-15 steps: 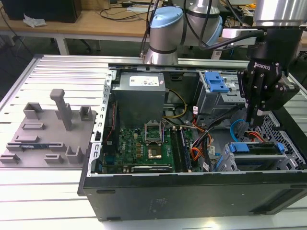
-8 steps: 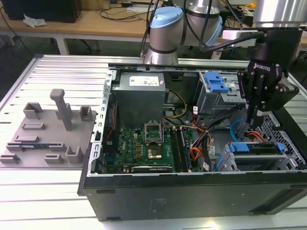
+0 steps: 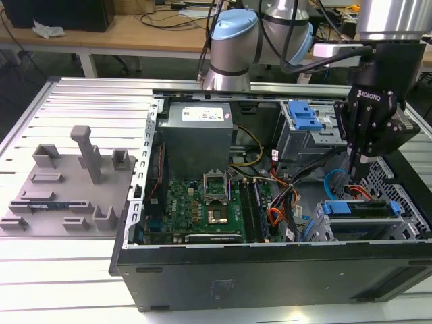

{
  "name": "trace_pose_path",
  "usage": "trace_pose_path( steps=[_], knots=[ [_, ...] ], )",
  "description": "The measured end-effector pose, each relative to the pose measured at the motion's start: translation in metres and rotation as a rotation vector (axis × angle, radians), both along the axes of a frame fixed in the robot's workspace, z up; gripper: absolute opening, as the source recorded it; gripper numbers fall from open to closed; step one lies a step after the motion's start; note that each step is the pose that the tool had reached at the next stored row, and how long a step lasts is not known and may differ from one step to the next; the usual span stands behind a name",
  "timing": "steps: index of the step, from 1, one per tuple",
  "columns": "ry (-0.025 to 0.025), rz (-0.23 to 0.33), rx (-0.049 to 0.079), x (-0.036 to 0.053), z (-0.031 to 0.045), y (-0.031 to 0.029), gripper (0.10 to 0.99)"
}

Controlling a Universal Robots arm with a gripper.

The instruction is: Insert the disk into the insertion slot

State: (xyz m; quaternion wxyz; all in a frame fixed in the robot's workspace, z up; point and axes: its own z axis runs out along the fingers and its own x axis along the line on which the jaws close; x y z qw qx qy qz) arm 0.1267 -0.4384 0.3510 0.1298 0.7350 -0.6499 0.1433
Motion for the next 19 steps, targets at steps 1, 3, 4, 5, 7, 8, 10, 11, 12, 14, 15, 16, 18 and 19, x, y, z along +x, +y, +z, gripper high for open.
trace_pose_path(
  steps=[1, 3, 4, 5, 7, 8, 10, 11, 12, 14, 15, 16, 18, 19],
  knots=[
    [0.0007, -0.001, 0.0, 0.0003, 0.0001, -0.001, 0.161],
    [0.0007, -0.003, 0.014, 0.0002, 0.0002, -0.0029, 0.161],
    [0.0008, -0.003, 0.035, 0.0003, 0.0004, -0.0043, 0.161],
    [0.0009, -0.003, 0.048, 0.0002, 0.0017, -0.0064, 0.161],
    [0.0009, -0.003, 0.064, 0.0003, 0.0034, -0.0086, 0.161],
    [0.0009, -0.003, 0.076, 0.0003, 0.0042, -0.0101, 0.161],
    [0.001, -0.003, 0.105, 0.0003, 0.0049, -0.0131, 0.161],
    [0.001, -0.003, 0.122, 0.0003, 0.005, -0.0144, 0.161],
    [0.001, -0.003, 0.135, 0.0003, 0.0051, -0.0155, 0.161],
    [0.0011, -0.004, 0.167, 0.0003, 0.0053, -0.0199, 0.161],
    [0.0011, -0.004, 0.175, 0.0003, 0.0052, -0.0215, 0.161],
    [0.001, -0.004, 0.18, 0.0002, 0.0052, -0.023, 0.161],
    [0.0006, -0.01, 0.182, 0.0003, 0.0053, -0.025, 0.161],
    [-0.0006, -0.022, 0.182, 0.0003, 0.0052, -0.0253, 0.161]
  ],
)
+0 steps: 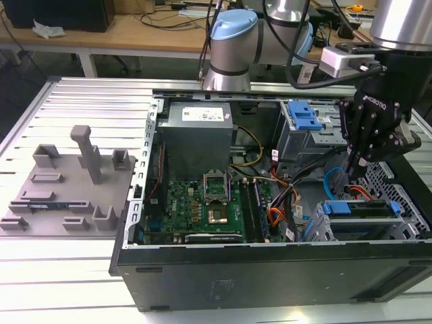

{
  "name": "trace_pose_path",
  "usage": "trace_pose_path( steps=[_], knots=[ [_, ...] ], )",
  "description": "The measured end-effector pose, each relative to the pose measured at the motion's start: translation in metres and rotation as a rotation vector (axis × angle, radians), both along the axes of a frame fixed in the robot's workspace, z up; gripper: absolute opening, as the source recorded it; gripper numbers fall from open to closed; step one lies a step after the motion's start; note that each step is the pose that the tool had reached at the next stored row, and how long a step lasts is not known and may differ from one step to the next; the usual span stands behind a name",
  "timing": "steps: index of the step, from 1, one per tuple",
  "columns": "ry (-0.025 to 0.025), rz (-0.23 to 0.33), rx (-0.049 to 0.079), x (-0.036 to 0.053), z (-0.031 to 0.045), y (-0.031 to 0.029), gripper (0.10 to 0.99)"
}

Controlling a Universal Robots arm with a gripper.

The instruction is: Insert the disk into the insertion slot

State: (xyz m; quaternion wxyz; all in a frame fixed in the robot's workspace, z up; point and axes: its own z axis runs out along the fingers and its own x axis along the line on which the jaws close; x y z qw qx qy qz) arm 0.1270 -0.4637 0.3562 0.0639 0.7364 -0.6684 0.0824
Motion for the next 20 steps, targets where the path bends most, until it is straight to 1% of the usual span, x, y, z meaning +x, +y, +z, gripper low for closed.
trace_pose_path(
  steps=[5, 9, 14, 15, 17, 18, 20],
  knots=[
    [0.0, -0.063, 0.0, 0.0, 0.0, -0.0002, 0.161],
    [0.0, -0.161, 0.0, 0.0, 0.0, -0.0002, 0.161],
    [0.0, -0.24, 0.0, 0.0005, -0.0001, -0.0002, 0.161],
    [0.0, -0.244, 0.0, 0.0016, -0.0001, -0.0003, 0.161],
    [0.0008, -0.247, 0.0, 0.0087, -0.0002, -0.0017, 0.161],
    [0.0014, -0.247, 0.0, 0.0147, -0.0003, -0.0043, 0.161],
    [0.0015, -0.247, 0.001, 0.0188, -0.0004, -0.0081, 0.161]
  ],
)
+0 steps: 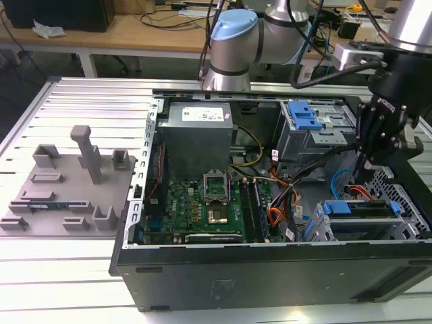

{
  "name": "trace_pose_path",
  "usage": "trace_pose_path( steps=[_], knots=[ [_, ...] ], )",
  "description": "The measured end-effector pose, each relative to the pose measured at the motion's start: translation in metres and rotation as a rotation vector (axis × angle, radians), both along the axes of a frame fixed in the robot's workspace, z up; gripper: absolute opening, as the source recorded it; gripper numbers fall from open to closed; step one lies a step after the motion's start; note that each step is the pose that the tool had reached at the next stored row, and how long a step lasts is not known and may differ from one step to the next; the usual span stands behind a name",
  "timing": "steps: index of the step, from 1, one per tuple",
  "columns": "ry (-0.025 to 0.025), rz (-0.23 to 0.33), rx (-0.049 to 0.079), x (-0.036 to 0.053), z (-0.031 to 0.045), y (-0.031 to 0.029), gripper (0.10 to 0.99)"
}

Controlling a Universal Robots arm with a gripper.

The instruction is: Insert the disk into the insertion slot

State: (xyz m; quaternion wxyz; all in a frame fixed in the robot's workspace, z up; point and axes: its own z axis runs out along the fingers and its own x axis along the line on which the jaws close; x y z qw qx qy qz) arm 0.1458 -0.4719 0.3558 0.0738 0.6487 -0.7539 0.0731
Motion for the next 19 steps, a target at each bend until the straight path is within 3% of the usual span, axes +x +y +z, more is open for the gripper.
trace_pose_path(
  steps=[1, 3, 7, 8, 15, 19],
  knots=[
    [0.0001, 0.0, 0.003, 0.0001, 0.0, -0.0016, 0.161],
    [0.0, 0.0, 0.023, 0.0002, 0.0, -0.0044, 0.161],
    [-0.0004, 0.001, 0.08, 0.0002, -0.0001, -0.0111, 0.161],
    [-0.0004, 0.001, 0.087, 0.0002, -0.0001, -0.0124, 0.161],
    [0.0018, 0.05, 0.09, 0.0002, -0.0004, -0.017, 0.161],
    [0.0018, 0.05, 0.091, 0.0002, -0.0005, -0.0173, 0.161]
  ],
)
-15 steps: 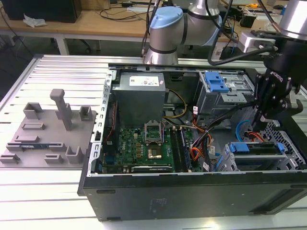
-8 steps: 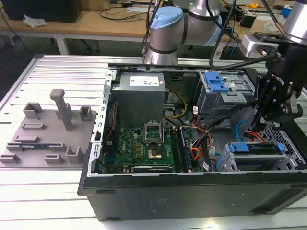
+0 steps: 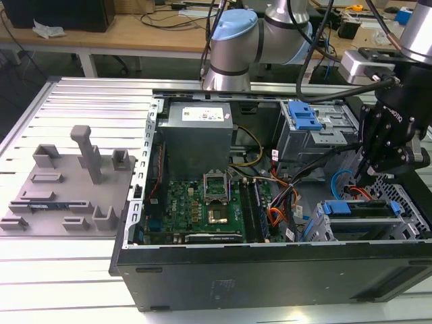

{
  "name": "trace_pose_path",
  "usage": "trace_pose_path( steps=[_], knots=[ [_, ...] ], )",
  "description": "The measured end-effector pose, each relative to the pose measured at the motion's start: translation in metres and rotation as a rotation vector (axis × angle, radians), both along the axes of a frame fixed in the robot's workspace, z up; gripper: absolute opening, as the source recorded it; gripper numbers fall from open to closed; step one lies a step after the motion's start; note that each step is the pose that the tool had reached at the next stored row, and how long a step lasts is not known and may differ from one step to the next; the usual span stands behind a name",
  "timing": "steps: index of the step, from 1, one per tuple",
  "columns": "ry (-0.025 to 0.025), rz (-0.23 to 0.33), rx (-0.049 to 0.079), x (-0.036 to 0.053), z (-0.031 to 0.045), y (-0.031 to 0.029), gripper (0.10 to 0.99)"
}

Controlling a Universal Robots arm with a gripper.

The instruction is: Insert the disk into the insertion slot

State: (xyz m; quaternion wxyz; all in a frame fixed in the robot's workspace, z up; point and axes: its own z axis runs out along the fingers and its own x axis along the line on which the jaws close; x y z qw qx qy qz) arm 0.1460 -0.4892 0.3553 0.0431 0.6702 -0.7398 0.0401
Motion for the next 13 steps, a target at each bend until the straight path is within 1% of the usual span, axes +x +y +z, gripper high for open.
trace_pose_path(
  steps=[2, 4, 6, 7, 9, 10, 11, 13],
  knots=[
    [0.0, 0.001, 0.0, -0.0001, 0.0, -0.0001, 0.161],
    [-0.0018, 0.017, 0.007, -0.0004, 0.0, -0.0016, 0.161],
    [-0.0038, 0.032, 0.011, -0.0005, 0.0, -0.0025, 0.161],
    [-0.0051, 0.039, 0.014, -0.0007, 0.0001, -0.0044, 0.161],
    [-0.0055, 0.041, 0.02, -0.001, 0.0, -0.0103, 0.161],
    [-0.0058, 0.041, 0.028, -0.0013, -0.0001, -0.0148, 0.161],
    [-0.0059, 0.041, 0.034, -0.0014, 0.0, -0.0175, 0.161],
    [-0.0062, 0.041, 0.043, -0.0014, -0.0001, -0.019, 0.161]
  ],
)
